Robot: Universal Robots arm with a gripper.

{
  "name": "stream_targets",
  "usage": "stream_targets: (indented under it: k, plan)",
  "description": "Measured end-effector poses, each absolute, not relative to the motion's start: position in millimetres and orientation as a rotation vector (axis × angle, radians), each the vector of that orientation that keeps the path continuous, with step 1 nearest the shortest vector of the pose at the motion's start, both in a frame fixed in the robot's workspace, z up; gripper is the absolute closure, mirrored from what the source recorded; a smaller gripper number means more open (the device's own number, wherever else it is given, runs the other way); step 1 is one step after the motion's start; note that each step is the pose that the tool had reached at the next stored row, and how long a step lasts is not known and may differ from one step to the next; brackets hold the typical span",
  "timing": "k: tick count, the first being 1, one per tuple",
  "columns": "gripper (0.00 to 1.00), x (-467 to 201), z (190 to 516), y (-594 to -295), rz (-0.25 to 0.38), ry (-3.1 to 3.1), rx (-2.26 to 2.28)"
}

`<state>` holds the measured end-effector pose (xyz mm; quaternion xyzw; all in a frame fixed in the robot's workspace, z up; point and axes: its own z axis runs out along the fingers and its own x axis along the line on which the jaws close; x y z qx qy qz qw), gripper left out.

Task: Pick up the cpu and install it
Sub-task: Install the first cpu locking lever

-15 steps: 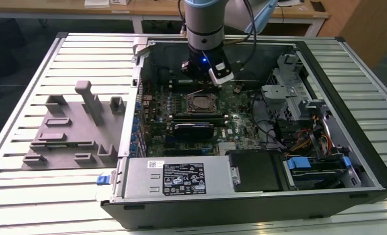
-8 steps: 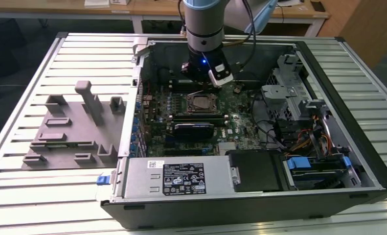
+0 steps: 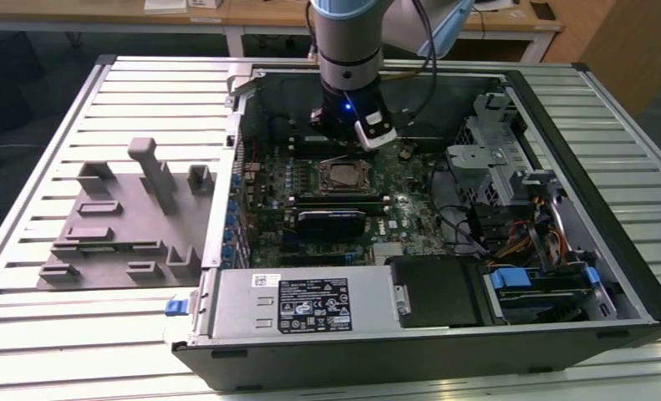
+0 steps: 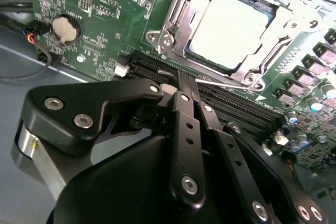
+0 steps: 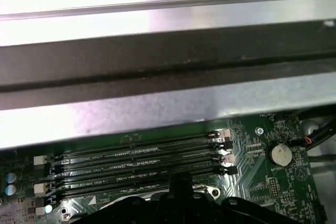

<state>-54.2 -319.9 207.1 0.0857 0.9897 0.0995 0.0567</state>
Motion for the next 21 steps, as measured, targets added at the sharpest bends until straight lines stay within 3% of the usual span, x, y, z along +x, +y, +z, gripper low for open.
stream_targets:
  k: [21]
  plan:
    - [0.89,-65.7,201.7,-312.7,0.278,2.966,0.447]
